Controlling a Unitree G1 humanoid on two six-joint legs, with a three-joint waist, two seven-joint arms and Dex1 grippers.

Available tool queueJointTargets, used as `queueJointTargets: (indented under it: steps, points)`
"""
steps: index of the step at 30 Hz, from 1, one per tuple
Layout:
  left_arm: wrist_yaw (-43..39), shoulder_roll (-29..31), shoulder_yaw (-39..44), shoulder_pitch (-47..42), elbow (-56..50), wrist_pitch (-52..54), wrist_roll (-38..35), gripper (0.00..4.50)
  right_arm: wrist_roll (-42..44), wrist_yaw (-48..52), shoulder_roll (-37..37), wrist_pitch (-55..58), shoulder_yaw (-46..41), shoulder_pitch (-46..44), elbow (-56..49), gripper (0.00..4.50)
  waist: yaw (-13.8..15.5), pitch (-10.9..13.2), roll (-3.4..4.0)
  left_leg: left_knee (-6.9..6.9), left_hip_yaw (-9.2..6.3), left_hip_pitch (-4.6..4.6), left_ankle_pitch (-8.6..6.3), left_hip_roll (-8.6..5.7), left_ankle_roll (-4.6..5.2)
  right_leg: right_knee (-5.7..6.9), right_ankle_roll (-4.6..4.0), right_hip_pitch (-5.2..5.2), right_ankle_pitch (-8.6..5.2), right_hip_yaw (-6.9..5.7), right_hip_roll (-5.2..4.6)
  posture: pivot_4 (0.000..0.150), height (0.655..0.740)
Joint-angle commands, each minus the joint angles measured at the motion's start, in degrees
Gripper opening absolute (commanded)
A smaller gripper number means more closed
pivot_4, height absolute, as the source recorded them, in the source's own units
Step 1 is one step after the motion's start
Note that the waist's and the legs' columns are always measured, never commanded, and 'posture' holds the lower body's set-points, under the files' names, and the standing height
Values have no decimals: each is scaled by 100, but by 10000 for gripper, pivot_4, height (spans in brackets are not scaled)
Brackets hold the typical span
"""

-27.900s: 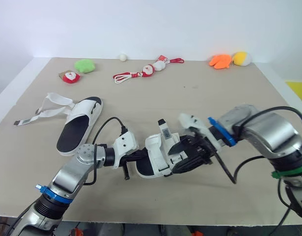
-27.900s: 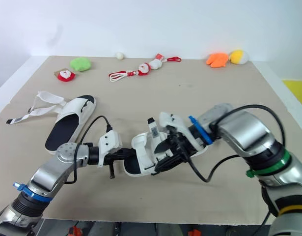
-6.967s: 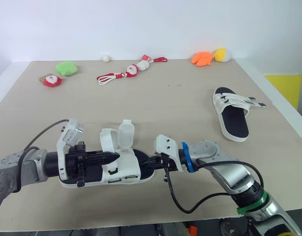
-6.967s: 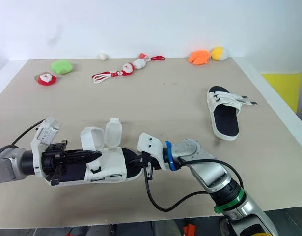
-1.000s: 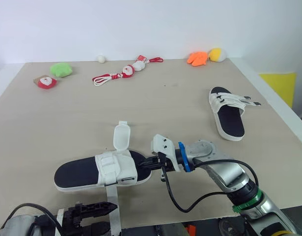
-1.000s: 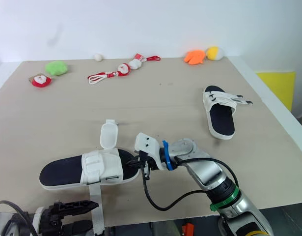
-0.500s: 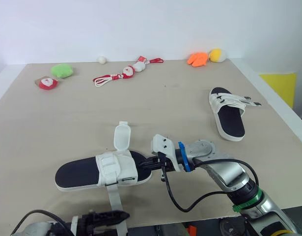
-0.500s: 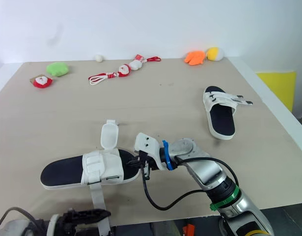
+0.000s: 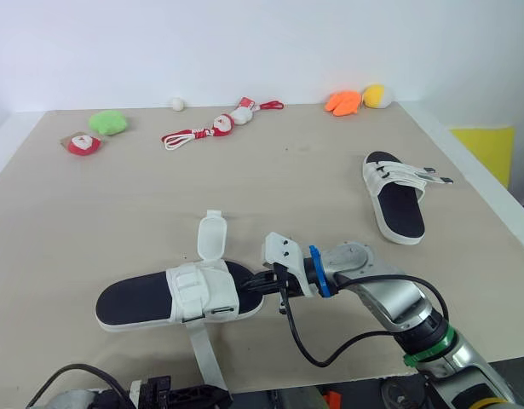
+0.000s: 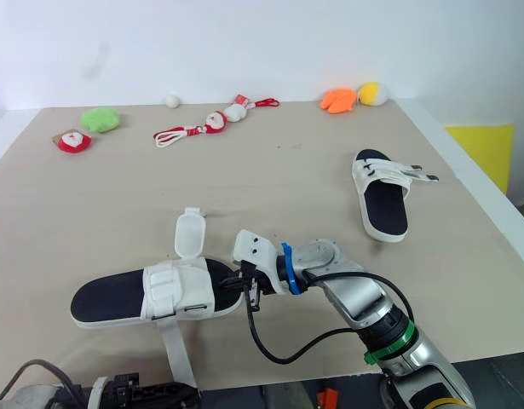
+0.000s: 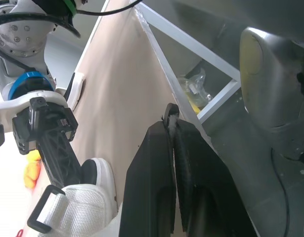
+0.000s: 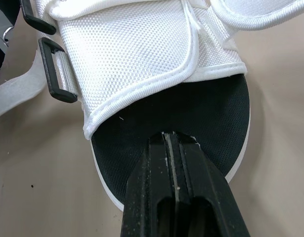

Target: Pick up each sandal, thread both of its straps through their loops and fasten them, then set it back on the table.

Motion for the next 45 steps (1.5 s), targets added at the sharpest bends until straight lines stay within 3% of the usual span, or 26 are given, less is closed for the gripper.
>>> queueJointTargets:
  steps: [1, 10, 17, 21, 26, 29, 37, 45]
  points:
    - [174, 223, -85, 106, -495, 297, -709, 519, -80, -50, -60, 149, 154, 128, 124, 0, 0, 0, 0, 0, 0, 0, 0, 0, 0, 0, 0, 0, 0, 0, 0, 1500, 7400]
    - [-347, 1362, -430, 620, -1996, 3451, -4065, 519, -76, -55, -17, 118, 173, 148, 167, 0, -2, 3, 4, 1, -1, 4, 0, 1, 0, 5, 2, 0, -2, -1, 1, 1500, 7400]
    - [-698, 1715, -252, 659, -3055, 5306, -5566, 519, -79, -30, -27, 115, 171, 146, 172, 0, -4, 10, 10, 0, 1, 5, 0, 2, 0, 5, -4, -2, -7, -1, 3, 1500, 7400]
    - [-614, 1920, 12, 451, -3580, 6442, -7220, 519, -90, -33, -9, 110, 186, 130, 199, 0, -2, 12, 11, 0, 2, 5, 0, 2, -1, 5, -5, -1, -7, 0, 3, 1500, 7400]
    - [-524, 2204, 560, 182, -3637, 7697, -9219, 519, -100, -53, 25, 115, 208, 122, 206, 0, -4, 14, 11, 0, -1, 8, 0, 2, 0, 5, -4, -1, -6, -2, 5, 1500, 7400]
    - [-324, 2094, 970, -454, -3052, 8261, -10522, 519, -105, -55, 37, 110, 214, 117, 219, 0, 0, 15, 12, 0, -1, 8, 0, 2, 0, 5, -5, -1, -7, -2, 6, 1500, 7400]
    - [384, 1580, 1177, -2581, -1586, 9701, -12085, 519, -161, -65, 13, 81, 250, 104, 224, 0, -7, 15, 1, 3, -19, 5, 2, 2, 3, 7, -3, 1, -5, -8, 18, 1500, 7400]
    - [700, 1092, 1193, -2984, -1362, 10726, -12281, 519, -197, -147, -1, 70, 259, 151, 185, 0, -5, 14, 0, 4, -28, 1, 2, 1, 2, 7, 4, 4, -1, -10, 20, 1500, 7400]
